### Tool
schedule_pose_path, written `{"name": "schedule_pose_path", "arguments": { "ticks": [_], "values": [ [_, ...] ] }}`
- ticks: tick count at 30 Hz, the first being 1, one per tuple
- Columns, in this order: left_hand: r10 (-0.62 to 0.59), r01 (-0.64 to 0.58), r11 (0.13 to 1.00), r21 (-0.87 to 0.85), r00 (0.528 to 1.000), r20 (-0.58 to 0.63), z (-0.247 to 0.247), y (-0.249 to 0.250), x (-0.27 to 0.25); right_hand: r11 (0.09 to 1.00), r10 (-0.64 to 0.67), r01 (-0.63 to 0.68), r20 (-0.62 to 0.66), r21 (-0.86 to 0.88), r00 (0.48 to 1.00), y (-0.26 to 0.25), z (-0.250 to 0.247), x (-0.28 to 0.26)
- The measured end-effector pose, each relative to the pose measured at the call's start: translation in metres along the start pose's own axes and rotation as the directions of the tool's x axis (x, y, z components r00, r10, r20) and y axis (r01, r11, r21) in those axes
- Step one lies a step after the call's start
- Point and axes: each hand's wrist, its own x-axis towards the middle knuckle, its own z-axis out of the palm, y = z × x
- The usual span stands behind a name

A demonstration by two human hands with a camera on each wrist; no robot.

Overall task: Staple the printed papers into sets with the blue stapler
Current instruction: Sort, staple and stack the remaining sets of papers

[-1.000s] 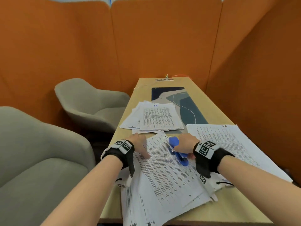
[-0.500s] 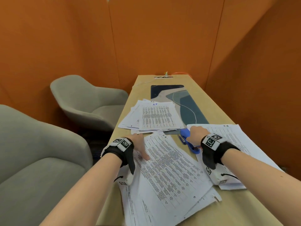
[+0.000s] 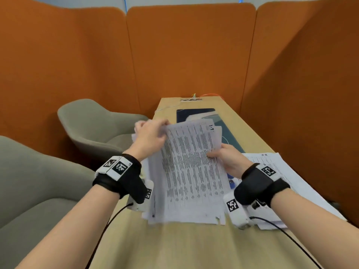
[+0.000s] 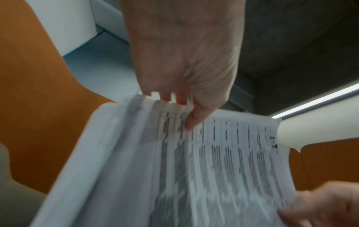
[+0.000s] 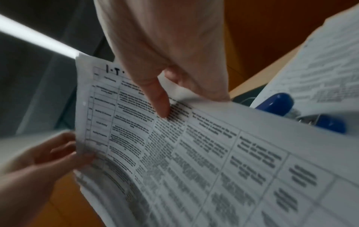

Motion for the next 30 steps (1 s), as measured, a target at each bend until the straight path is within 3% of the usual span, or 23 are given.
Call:
{"name": "schedule_pose_path", "arguments": {
  "ticks": [2,3,4,6,8,9,14,17,21,25,30],
  "values": [
    [-0.037,0.074,0.991,0.108,0.95,-0.309,0.003,-0.003,-0.002,0.988,-0.015,0.015,0.0,0.153,1.0,-0.007,-0.004,0.0],
    [-0.116,0.152,0.986,0.062,0.912,-0.392,0.002,-0.005,-0.005,0.977,-0.016,0.013,0.011,0.215,1.0,-0.011,-0.006,0.0],
    [-0.238,0.233,0.971,-0.062,0.888,-0.393,0.002,-0.008,-0.006,0.967,-0.016,0.009,0.025,0.255,1.0,-0.015,-0.007,0.0],
    [-0.477,0.373,0.83,-0.415,0.861,-0.179,0.0,-0.014,-0.006,0.955,-0.034,0.019,0.047,0.295,0.998,-0.022,-0.007,0.001],
    [-0.542,0.444,0.627,-0.641,0.839,0.05,0.0,-0.018,-0.003,0.948,-0.067,0.05,0.044,0.314,0.997,-0.029,-0.002,0.001],
    [-0.531,0.427,0.595,-0.681,0.845,0.066,0.0,-0.018,-0.003,0.942,-0.087,0.075,0.023,0.327,0.996,-0.033,0.002,0.001],
    [-0.432,0.157,0.67,-0.726,0.878,-0.208,0.002,0.005,-0.012,0.919,-0.204,0.228,-0.107,0.322,0.973,-0.04,0.022,0.005],
    [-0.413,0.104,0.712,-0.694,0.862,-0.295,0.01,0.01,-0.021,0.932,-0.244,0.264,-0.109,0.248,0.964,-0.037,0.035,-0.002],
    [-0.448,0.182,0.708,-0.682,0.863,-0.235,0.019,-0.005,-0.033,0.945,-0.285,0.309,-0.188,0.111,0.94,-0.027,0.036,-0.005],
    [-0.479,0.241,0.663,-0.709,0.864,-0.155,0.017,-0.005,-0.033,0.943,-0.241,0.284,-0.234,0.173,0.942,-0.029,0.042,-0.003],
    [-0.415,0.144,0.736,-0.661,0.868,-0.273,0.013,0.007,-0.022,0.907,-0.349,0.375,-0.156,0.193,0.924,-0.043,0.056,-0.011]
  ]
}}
